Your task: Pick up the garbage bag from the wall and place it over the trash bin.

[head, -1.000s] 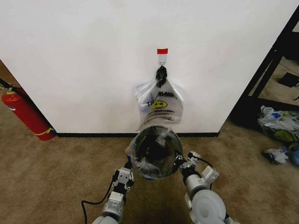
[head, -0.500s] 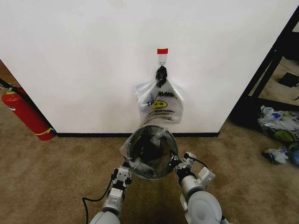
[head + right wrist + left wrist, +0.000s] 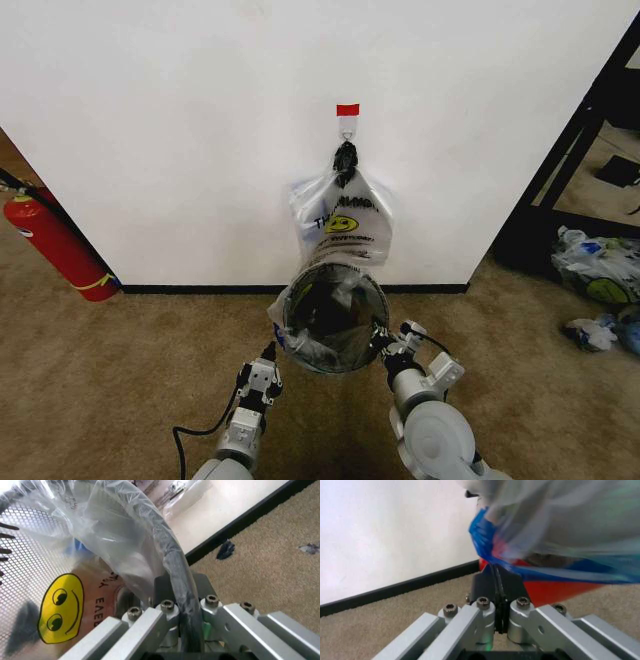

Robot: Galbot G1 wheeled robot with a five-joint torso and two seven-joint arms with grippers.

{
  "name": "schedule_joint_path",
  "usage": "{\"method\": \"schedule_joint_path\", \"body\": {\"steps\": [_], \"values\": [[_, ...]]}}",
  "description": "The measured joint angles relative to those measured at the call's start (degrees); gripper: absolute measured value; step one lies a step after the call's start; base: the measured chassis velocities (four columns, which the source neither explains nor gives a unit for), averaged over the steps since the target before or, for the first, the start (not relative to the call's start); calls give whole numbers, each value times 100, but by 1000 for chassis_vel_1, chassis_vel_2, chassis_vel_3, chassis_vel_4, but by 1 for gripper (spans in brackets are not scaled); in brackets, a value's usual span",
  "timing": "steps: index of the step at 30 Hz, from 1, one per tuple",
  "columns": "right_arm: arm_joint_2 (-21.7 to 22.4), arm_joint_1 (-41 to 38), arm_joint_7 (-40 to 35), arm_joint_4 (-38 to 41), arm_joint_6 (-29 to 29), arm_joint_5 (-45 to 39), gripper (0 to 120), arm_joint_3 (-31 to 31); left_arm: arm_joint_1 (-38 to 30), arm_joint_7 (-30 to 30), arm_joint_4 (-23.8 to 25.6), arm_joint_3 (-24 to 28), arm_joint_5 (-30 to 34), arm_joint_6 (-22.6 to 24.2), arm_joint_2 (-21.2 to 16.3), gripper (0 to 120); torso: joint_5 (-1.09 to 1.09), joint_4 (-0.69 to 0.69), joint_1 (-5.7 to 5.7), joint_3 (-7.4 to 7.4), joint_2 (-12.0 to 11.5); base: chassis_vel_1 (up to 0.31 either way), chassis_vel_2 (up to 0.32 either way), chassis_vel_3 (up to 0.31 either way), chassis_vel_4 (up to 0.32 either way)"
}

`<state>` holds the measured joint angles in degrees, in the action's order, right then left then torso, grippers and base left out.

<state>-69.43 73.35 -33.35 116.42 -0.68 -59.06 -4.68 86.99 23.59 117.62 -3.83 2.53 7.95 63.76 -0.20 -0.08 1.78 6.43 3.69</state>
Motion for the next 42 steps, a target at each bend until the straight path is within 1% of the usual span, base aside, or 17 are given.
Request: {"method": "schedule_joint_path", "body": {"steps": [5, 7, 9, 10, 13, 16, 20, 24, 32, 38, 39, 42], "values": [[-128, -109, -75, -135, -2, 50, 0, -8, 94, -10, 92, -48, -63, -32, -22, 0, 0, 0, 0, 0, 0, 0, 0, 0, 0], [-137, -168, -449, -114, -73, -52, 0, -3, 131, -9, 75, -136, -215, -127, -34, 0, 1, 1, 0, 0, 0, 0, 0, 0, 0], [-93, -192, -1081, 101, -398, -292, 0, 6, 141, 17, -36, -209, -281, -205, -66, 0, -1, 1, 0, 0, 0, 0, 0, 0, 0], [-93, -192, -1081, 101, -398, -292, 0, 6, 141, 17, -36, -209, -281, -205, -66, 0, -1, 1, 0, 0, 0, 0, 0, 0, 0], [28, -166, -1765, 446, -1053, -690, 0, -51, 103, 102, -239, -301, -279, -265, -93, 0, -1, 0, 0, 0, 0, 0, 0, 0, 0], [104, -139, -2079, 412, -1386, -703, 0, -75, 47, 153, -360, -325, -254, -302, -58, 0, 0, 0, 0, 0, 0, 0, 0, 0, 0], [135, -152, -2151, 224, -1580, -599, 0, -73, 10, 160, -395, -274, -246, -299, -1, 0, 1, -1, 0, 0, 0, 0, 0, 0, 0], [120, -335, -2155, -21, -1703, -385, 0, 44, -41, 158, -435, -211, -245, -278, 82, 0, 0, 0, 0, 0, 0, 0, 0, 0, 0], [73, -487, -2168, -167, -1779, -449, 0, 145, -40, 156, -472, -201, -236, -269, 124, 0, 0, 0, 0, 0, 0, 0, 0, 0, 0], [70, -422, -2159, -201, -1812, -452, 27, 87, 7, 174, -525, -208, -252, -303, 192, 0, 0, 0, 0, 0, 0, 0, 0, 0, 0], [70, -422, -2159, -201, -1812, -452, 27, 87, 7, 174, -525, -208, -252, -303, 192, 0, 0, 0, 0, 0, 0, 0, 0, 0, 0], [78, -312, -2143, -174, -1817, -411, 39, 18, 14, 187, -507, -206, -264, -308, 205, 0, 0, 0, 0, 0, 0, 0, 0, 0, 0]]}}
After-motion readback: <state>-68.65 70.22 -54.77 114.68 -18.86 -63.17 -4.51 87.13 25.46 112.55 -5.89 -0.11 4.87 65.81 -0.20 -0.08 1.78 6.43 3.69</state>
